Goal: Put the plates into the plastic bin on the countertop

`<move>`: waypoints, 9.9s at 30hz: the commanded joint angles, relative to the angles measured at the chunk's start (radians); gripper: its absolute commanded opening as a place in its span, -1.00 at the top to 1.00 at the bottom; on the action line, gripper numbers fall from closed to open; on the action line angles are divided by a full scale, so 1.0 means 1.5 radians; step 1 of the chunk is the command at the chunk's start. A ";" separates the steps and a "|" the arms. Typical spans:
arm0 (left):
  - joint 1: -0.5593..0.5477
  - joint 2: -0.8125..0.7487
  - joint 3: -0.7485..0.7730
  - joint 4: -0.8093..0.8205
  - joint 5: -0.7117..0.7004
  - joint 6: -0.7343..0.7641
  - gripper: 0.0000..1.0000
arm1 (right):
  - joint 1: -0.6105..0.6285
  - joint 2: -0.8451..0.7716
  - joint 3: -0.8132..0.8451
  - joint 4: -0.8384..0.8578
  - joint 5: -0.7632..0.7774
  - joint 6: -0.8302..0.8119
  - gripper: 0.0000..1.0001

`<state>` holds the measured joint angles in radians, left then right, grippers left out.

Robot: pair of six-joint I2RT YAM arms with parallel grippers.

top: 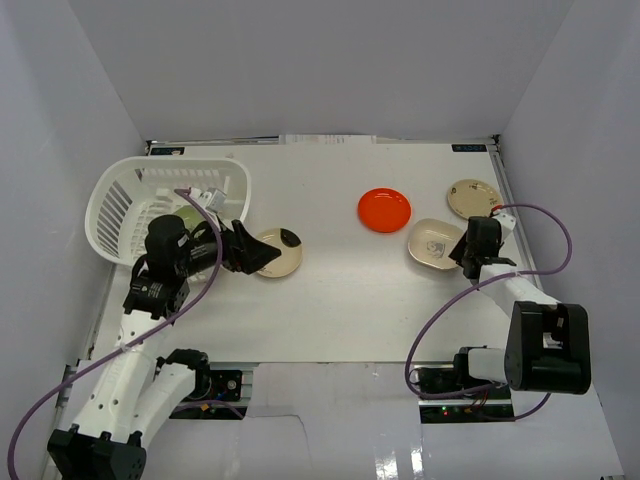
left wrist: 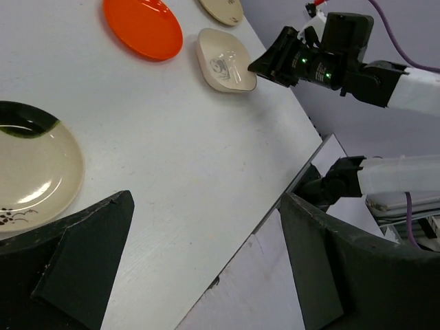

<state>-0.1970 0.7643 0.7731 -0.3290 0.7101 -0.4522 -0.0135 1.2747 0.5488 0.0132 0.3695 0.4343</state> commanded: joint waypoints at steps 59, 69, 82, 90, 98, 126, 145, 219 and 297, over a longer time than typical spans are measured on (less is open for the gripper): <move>-0.229 0.355 0.283 -0.043 -0.531 -0.070 0.96 | 0.327 -0.367 0.015 -0.042 -0.371 0.010 -0.90; 0.240 0.203 0.206 -0.091 -0.526 -0.129 0.92 | 0.346 -0.285 -0.023 0.059 -0.416 0.036 -0.84; 0.372 0.267 0.116 -0.051 -0.529 -0.160 0.26 | 0.507 0.145 0.179 0.119 -0.303 0.025 -0.82; 0.374 0.226 0.076 -0.003 -0.475 -0.163 -0.96 | 0.530 0.349 0.283 0.210 -0.279 0.165 -0.40; 0.367 0.125 0.059 0.049 -0.183 -0.149 -0.96 | 0.531 0.483 0.325 0.322 -0.287 0.325 0.03; -0.148 0.241 0.131 -0.039 -0.246 -0.034 -0.78 | 0.444 -0.110 0.021 0.339 -0.366 0.255 0.84; -0.188 0.243 0.101 0.029 -0.308 -0.084 1.00 | 0.223 -0.041 0.030 0.212 -0.347 0.142 -0.50; 0.156 0.099 0.017 0.061 0.028 -0.142 -0.74 | 0.472 0.065 0.237 0.289 -0.434 0.190 0.84; 0.403 0.290 0.024 0.051 -0.395 -0.193 0.22 | -0.114 0.295 0.121 0.508 -0.296 0.339 0.85</move>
<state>0.4023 1.2152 0.8097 -0.2604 0.1562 -0.7525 -0.2817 1.8545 0.7506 0.6456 -0.0196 0.9600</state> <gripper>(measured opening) 0.357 0.088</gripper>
